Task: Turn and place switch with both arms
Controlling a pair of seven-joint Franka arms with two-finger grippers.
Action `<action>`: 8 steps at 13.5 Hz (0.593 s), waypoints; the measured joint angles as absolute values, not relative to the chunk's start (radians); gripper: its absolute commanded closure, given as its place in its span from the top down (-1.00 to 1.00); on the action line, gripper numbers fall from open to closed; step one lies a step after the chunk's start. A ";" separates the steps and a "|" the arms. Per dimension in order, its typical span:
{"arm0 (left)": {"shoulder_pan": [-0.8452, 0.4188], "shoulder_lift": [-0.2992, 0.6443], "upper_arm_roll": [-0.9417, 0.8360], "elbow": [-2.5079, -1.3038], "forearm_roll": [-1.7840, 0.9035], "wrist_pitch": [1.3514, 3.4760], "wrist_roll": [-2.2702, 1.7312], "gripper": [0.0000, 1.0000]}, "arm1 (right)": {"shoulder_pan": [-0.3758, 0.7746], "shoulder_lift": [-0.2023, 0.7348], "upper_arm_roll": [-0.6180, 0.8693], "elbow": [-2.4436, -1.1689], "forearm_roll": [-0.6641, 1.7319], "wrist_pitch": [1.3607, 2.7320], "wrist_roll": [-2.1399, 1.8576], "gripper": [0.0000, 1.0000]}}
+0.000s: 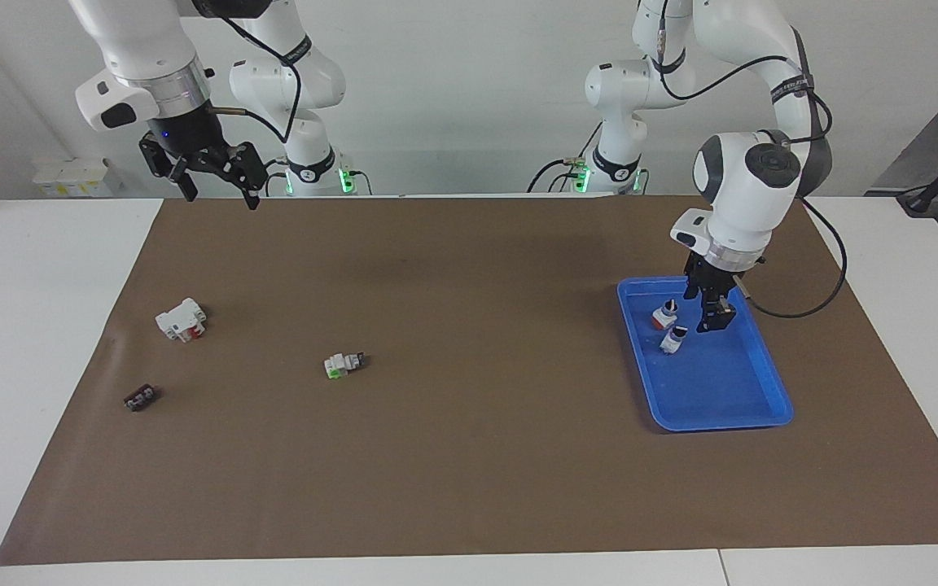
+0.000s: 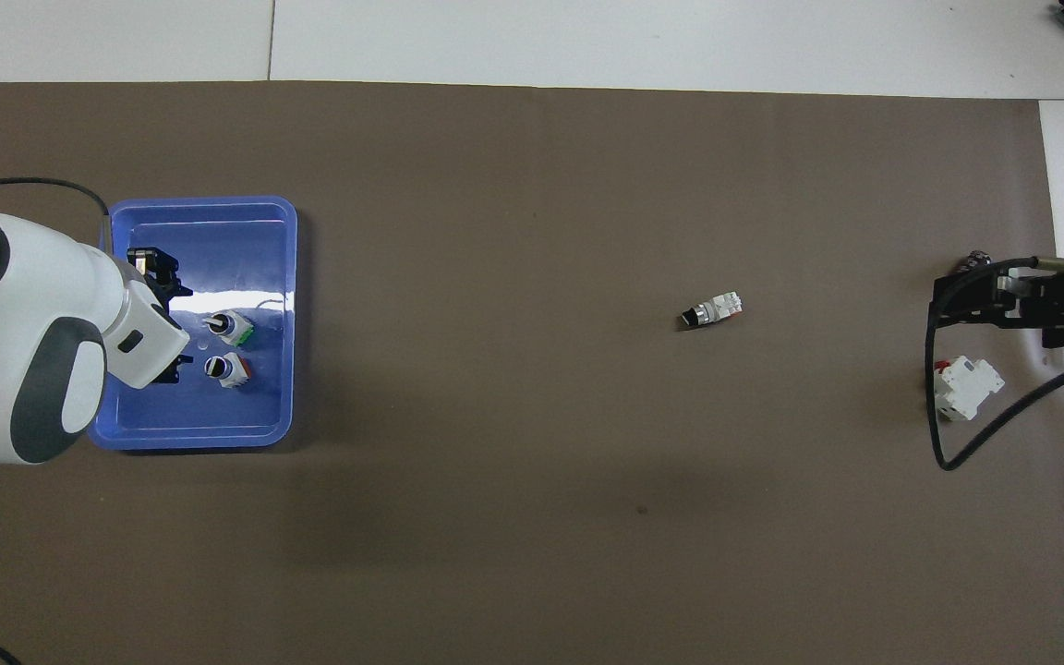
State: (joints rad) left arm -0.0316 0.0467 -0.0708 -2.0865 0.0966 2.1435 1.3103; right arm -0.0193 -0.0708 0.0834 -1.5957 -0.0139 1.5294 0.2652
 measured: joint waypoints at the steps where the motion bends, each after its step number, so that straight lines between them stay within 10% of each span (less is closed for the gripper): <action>1: -0.033 0.034 -0.073 -2.087 0.097 2.103 1.204 0.99 | -0.019 -0.071 0.082 -1.596 -0.012 1.529 0.265 1.00; 8: -0.039 -0.013 -0.084 -2.084 0.097 2.003 0.497 1.00 | -0.034 -0.071 0.078 -1.596 -0.008 1.529 0.239 1.00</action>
